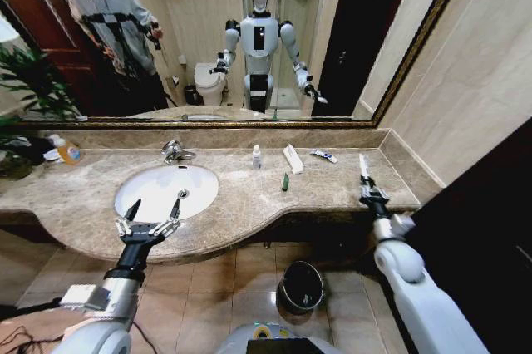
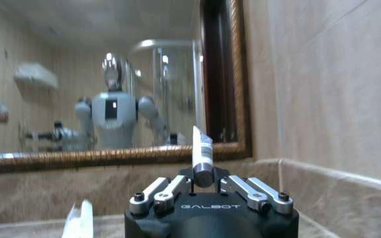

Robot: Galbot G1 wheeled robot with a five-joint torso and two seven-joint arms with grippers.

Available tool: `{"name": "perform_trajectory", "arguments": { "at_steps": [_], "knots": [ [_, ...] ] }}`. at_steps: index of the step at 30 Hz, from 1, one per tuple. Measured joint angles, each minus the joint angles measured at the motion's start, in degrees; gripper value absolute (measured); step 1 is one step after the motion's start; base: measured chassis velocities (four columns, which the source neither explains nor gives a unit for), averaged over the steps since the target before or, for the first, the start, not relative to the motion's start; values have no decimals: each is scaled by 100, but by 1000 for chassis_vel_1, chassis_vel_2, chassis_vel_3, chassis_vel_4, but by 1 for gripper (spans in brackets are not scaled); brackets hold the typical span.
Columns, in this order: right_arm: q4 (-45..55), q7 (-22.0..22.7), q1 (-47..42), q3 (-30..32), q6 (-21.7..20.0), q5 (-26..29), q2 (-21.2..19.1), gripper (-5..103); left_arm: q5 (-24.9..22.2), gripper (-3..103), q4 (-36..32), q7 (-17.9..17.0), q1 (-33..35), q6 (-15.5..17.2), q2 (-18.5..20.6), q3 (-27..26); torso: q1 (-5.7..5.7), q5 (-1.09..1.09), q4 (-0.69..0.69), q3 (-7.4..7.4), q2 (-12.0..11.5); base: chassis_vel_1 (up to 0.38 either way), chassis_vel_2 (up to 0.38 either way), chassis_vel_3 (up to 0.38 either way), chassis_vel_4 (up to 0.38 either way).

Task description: Pick up the trash from the sink and place it in the trash bin.

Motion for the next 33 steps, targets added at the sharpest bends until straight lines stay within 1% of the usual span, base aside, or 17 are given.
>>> {"name": "perform_trajectory", "arguments": {
  "at_steps": [1, 2, 3, 5, 9, 13, 18, 21, 23, 24, 25, 28, 29, 30, 31, 32, 33],
  "knots": [
    [-95, -321, -333, 213, 482, 95, 24, 18, 0, 100, 0, 0, 0, 0, 0, 0, 0, -1, 0, 0, 0, 0, 0, 0, 0],
    [-95, -321, -333, 213, 482, 95, 24, 18, 0, 100, 0, 0, 0, 0, 0, 0, 0, -1, 0, 0, 0, 0, 0, 0, 0],
    [-274, -666, -658, 359, 972, 185, 35, 18, 0, 100, 0, -1, 0, 0, 0, 0, 0, -2, -1, 0, 0, 0, 0, 0, 0],
    [-589, -1116, -1233, 571, 1513, 309, 92, 18, 0, 100, 0, -1, 0, 0, 0, 0, 0, 1, -1, 0, 0, 0, 0, 0, 0],
    [-934, -1373, -1676, 548, 1853, 363, 229, 18, 0, 100, 0, 2, 0, 0, 0, 0, -1, -2, -3, -1, 1, 0, 0, 0, 0],
    [-1307, -1583, -1775, 369, 2129, 138, 407, 18, 0, 100, 0, 0, 0, 0, 0, 0, -1, 3, 1, 0, 1, 0, 0, 0, 0],
    [-1640, -1700, -1988, 320, 1972, -237, 433, 18, 0, 100, 0, -1, 0, 0, 0, 0, 0, -6, -1, 0, 1, 0, 0, 0, 0],
    [-2077, -1766, -1917, 138, 1935, -502, 401, 18, 0, 100, 0, 0, 0, 0, 0, 0, -1, 1, -1, 0, 1, 0, 0, 0, 0],
    [-2753, -1820, -1607, -220, 1825, -996, 403, 18, 0, 100, 0, 0, 0, 0, 0, 0, -1, -3, -1, 0, 1, 0, 0, 0, 0],
    [-2990, -1808, -1474, -432, 1724, -1237, 417, 18, 0, 100, 0, 0, 0, 0, 0, 0, 0, 4, 0, 1, 1, 0, 0, 0, 0],
    [-2990, -1808, -1474, -432, 1724, -1237, 417, 18, 0, 100, 0, 0, 0, 0, 0, 0, 0, 4, 0, 1, 1, 0, 0, 0, 0],
    [-3661, -1734, -982, -1018, 1117, -2142, 492, 18, 0, 100, 0, -1, 0, 0, 0, -1, 0, -2, -1, 1, 1, 0, 0, 0, 0],
    [-3661, -1734, -982, -1018, 1117, -2142, 492, 18, 0, 100, 0, -1, 0, 0, 0, -1, 0, -2, -1, 1, 1, 0, 0, 0, 0],
    [-3968, -1683, -717, -1293, 716, -2449, 516, 18, 0, 100, 0, -1, 0, 0, 0, 0, 0, 5, 0, 1, 1, 0, 0, 0, 0],
    [-4169, -1668, -535, -1450, 472, -2595, 538, 18, 0, 100, 0, 0, 0, 0, 0, 1, 0, 1, 0, 1, 0, 0, 0, 0, 0],
    [-4169, -1668, -535, -1450, 472, -2595, 538, 18, 0, 100, 0, 0, 0, 0, 0, 1, 0, 1, 0, 1, 0, 0, 0, 0, 0],
    [-4363, -1651, -353, -1579, 283, -2712, 583, 18, 0, 100, 0, -1, 0, 0, 0, 0, 0, -4, 0, 1, 1, 0, 0, 0, 0]
  ]
}}
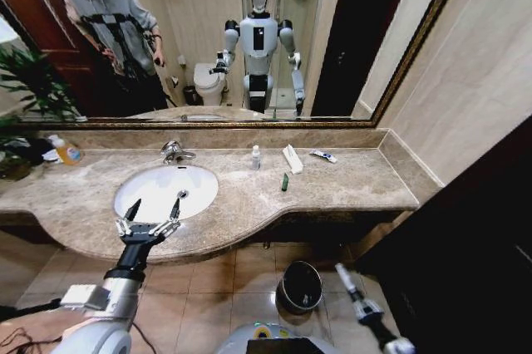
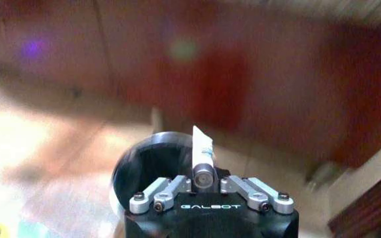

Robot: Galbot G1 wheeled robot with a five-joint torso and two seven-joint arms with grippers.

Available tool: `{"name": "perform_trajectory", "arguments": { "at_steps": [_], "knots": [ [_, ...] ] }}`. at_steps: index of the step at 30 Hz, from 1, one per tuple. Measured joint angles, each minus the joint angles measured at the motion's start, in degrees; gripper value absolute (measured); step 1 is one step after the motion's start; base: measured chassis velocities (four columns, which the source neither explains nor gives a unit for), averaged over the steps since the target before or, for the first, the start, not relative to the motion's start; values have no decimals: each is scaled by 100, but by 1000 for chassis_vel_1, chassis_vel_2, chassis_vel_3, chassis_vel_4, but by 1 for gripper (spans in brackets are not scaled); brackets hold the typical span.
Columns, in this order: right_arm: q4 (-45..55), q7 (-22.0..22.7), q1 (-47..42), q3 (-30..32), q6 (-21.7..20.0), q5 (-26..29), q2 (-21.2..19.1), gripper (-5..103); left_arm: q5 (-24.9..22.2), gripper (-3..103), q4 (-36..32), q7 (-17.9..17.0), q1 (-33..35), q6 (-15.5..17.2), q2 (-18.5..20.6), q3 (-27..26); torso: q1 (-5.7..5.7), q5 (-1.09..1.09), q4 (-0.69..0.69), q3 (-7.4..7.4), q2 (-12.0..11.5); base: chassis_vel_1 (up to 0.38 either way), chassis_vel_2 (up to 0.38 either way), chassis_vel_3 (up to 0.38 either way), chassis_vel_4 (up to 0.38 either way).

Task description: Pick up the trash from the sink and place it in the trash bin.

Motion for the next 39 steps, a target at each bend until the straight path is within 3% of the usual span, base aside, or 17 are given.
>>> {"name": "perform_trajectory", "arguments": {
  "at_steps": [3, 7, 15, 24, 28, 34, 35, 38, 39],
  "knots": [
    [-421, 204, 518, -373, -574, -288, 158, 18, 0, 100, 0, 0, -1, 0, 0, 0, 1, 6, 0, 0, 0, 0, 0, 0, 0],
    [-750, 460, 947, -725, -952, -499, 289, 18, 0, 100, 0, 0, 0, 0, 0, 0, 0, 5, 0, 0, 0, 0, 0, 0, 0],
    [-1481, 646, 1689, -1015, -988, -1148, 702, 18, 0, 100, 0, 0, 0, 0, 0, 0, 0, 4, 0, 0, -1, 0, 0, 0, 0],
    [-1866, 744, 2065, -1041, -1025, -1428, 866, 17, 0, 100, 0, 0, 0, 0, 0, 0, 0, 3, 0, 0, -1, 0, 0, 0, 0],
    [-2025, 753, 2140, -936, -938, -1454, 872, 27, 0, 100, 0, 0, 0, 0, 0, 0, 0, 3, 0, 0, -1, 0, 0, 0, 0],
    [-1658, 743, 1922, -821, -968, -1334, 765, 54, 0, 100, 0, 0, -1, 0, 0, 0, 0, 6, 0, 0, -1, 0, 0, 0, 0],
    [-1658, 743, 1922, -821, -968, -1334, 765, 54, 0, 100, 0, 0, -1, 0, 0, 0, 0, 6, 0, 0, -1, 0, 0, 0, 0],
    [-781, 975, 1477, -492, -1253, -692, 631, 71, 0, 100, 0, 0, -1, 0, 0, 0, 0, 3, 0, 0, 0, 0, 0, 0, 0],
    [-781, 975, 1477, -492, -1253, -692, 631, 71, 0, 100, 0, 0, -1, 0, 0, 0, 0, 3, 0, 0, 0, 0, 0, 0, 0]
  ]
}}
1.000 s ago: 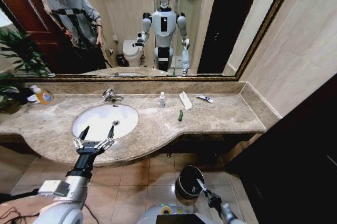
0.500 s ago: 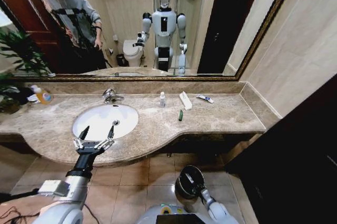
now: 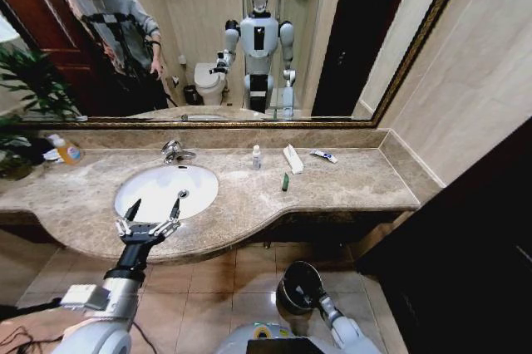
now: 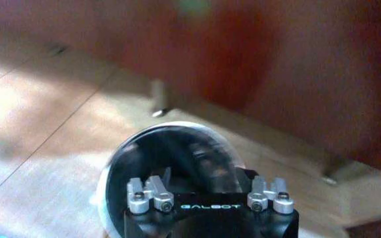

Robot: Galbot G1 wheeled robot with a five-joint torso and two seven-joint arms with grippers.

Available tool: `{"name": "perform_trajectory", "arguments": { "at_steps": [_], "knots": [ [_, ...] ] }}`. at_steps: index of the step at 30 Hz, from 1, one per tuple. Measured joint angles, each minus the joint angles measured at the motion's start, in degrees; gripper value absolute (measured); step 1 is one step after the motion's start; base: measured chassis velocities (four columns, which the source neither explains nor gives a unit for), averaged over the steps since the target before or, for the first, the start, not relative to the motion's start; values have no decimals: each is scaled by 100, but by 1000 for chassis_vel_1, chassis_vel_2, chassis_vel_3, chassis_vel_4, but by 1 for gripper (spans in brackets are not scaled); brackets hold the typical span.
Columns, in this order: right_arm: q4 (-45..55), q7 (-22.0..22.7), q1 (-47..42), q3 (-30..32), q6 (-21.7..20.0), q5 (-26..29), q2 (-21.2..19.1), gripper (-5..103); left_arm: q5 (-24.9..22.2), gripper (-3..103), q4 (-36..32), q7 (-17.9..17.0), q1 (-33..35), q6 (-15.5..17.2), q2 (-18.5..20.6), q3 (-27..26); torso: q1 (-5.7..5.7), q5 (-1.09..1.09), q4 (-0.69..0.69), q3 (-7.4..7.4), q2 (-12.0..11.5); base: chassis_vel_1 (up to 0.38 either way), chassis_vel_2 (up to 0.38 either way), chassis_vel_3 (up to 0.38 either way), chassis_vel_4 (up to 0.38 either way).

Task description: Pick up the trash from the sink and place it in the trash bin.

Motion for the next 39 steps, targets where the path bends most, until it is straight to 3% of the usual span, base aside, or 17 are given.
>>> {"name": "perform_trajectory", "arguments": {
  "at_steps": [2, 3, 5, 6, 8, 10, 12, 13, 14, 16, 18, 22, 24, 25, 28, 33, 39],
  "knots": [
    [671, 374, -313, 320, -137, 693, -18, 82, 0, 100, 0, 0, 0, 0, 0, 0, 0, 3, 0, 0, 0, 0, 0, 0, 0],
    [671, 374, -313, 320, -137, 693, -18, 82, 0, 100, 0, 0, 0, 0, 0, 0, 0, 3, 0, 0, 0, 0, 0, 0, 0],
    [1469, 733, -720, 643, -110, 1520, -55, 87, 0, 100, 0, 0, 0, 0, 0, 0, 0, 2, 0, 0, 0, 0, 0, 0, 0],
    [1469, 733, -720, 643, -110, 1520, -55, 87, 0, 100, 0, 0, 0, 0, 0, 0, 0, 2, 0, 0, 0, 0, 0, 0, 0],
    [2164, 999, -1208, 1088, 541, 2049, -105, 97, 0, 100, 0, 0, 0, 0, 0, 0, 0, 1, 0, 0, 0, 0, 0, 0, 0],
    [2833, 1085, -1674, 1624, 987, 2054, 4, 99, 0, 100, 0, 1, 0, 0, 0, 0, 0, 3, 1, -1, 0, 0, 0, 0, 0],
    [3124, 1181, -1875, 1821, 1158, 2053, 52, 100, 0, 100, 0, 1, 0, 0, 0, 0, 0, 1, -1, 0, 0, 0, 0, 0, 0],
    [3564, 1444, -2177, 2024, 1574, 2008, 108, 100, 0, 100, 0, 1, 0, 0, 0, 0, 0, -2, -2, 0, 0, 0, 0, 0, 0],
    [3564, 1444, -2177, 2024, 1574, 2008, 108, 100, 0, 100, 0, 1, 0, 0, 0, 0, 0, -2, -2, 0, 0, 0, 0, 0, 0],
    [4210, 1638, -2454, 2344, 2015, 1791, 295, 100, 0, 100, 0, 1, 0, 0, 0, 0, -1, 2, -2, 0, 0, 0, 0, 0, 0],
    [4916, 1639, -2552, 2480, 2096, 1677, 406, 100, 0, 100, 0, 1, 0, 0, 0, 0, -1, -1, -2, 0, 0, 0, 0, 0, 0],
    [5714, 1211, -2228, 2540, 1835, 1629, 433, 100, 0, 100, 0, 0, 0, 0, 0, 0, -1, 2, -1, 0, 0, 0, 0, 0, 0],
    [6004, 827, -1776, 2418, 1362, 1809, 191, 100, 0, 100, 0, 2, 0, 0, 0, 0, 0, 1, 0, 0, 0, 0, 0, 0, 0],
    [6004, 827, -1776, 2418, 1362, 1809, 191, 100, 0, 100, 0, 2, 0, 0, 0, 0, 0, 1, 0, 0, 0, 0, 0, 0, 0],
    [6027, 607, -1001, 2060, 582, 2008, -319, 100, 0, 100, 0, 0, 0, 0, 0, 0, 1, 2, 4, 1, 0, 0, 0, 0, 0],
    [6072, 198, -765, 1455, -47, 2038, -512, 100, 0, 100, 0, 0, 0, 0, 0, 0, 1, 1, 0, 1, 0, 0, 0, 0, 0],
    [5743, 215, -816, 694, 144, 1573, -310, 100, 0, 100, 0, 0, 0, 0, 0, 0, 0, 4, 0, 1, 0, 0, 0, 0, 0]
  ]
}}
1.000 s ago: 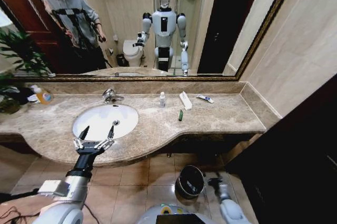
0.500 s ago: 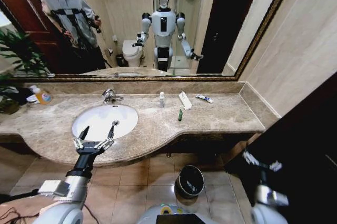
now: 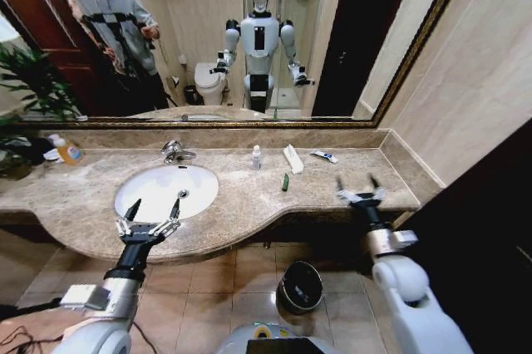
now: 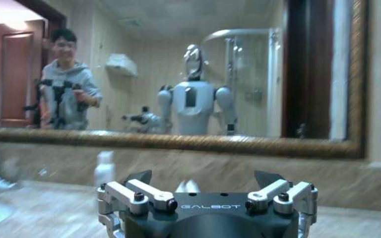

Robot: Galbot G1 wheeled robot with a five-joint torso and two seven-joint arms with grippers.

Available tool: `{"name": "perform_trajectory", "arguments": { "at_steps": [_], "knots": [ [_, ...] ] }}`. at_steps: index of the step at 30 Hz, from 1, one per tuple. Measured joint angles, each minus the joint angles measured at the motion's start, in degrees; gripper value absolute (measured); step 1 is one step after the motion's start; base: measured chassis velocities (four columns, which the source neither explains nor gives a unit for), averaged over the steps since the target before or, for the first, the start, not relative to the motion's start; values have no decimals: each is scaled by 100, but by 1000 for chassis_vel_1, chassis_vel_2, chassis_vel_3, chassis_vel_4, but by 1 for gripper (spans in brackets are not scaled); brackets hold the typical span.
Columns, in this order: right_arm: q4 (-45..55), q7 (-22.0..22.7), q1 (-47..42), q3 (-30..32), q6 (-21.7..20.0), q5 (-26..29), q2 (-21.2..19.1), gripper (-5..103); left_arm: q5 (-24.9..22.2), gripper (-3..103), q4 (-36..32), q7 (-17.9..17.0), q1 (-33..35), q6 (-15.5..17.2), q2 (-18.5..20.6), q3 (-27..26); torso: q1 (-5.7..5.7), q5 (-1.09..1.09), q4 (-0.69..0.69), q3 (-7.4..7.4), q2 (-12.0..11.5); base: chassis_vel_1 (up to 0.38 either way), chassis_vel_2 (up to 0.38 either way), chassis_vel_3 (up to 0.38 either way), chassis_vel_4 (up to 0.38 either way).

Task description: Pick up the trash from the sink and place it in the trash bin.

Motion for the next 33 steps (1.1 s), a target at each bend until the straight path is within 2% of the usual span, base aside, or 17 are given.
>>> {"name": "perform_trajectory", "arguments": {
  "at_steps": [3, 9, 16, 30, 33],
  "knots": [
    [-191, 77, 62, -369, 69, -274, 106, 100, 0, 100, 0, 0, 0, 0, 0, 0, 0, -3, -1, 0, 0, 0, 0, 0, 0],
    [-745, 293, 737, -1336, -149, -755, 0, 100, 0, 100, 0, 0, 0, 0, 0, 0, 0, -3, 1, 0, 0, 0, 0, 0, 0],
    [-1393, 423, 1459, -1824, -246, -943, -36, 100, 0, 100, 0, 0, 0, 0, 0, 0, 1, -4, 0, 0, 0, 0, 0, 0, 0],
    [-2283, 400, 2551, -2410, -299, -641, -413, 101, 0, 100, 0, 0, 0, 0, 0, 0, 0, -3, 0, 0, 0, 0, 0, 0, 0],
    [-2466, 332, 2664, -2439, -216, -621, -413, 94, 0, 100, 0, 0, 0, 0, 0, 0, 0, -2, 0, 0, 0, 0, 0, 0, 0]
  ]
}}
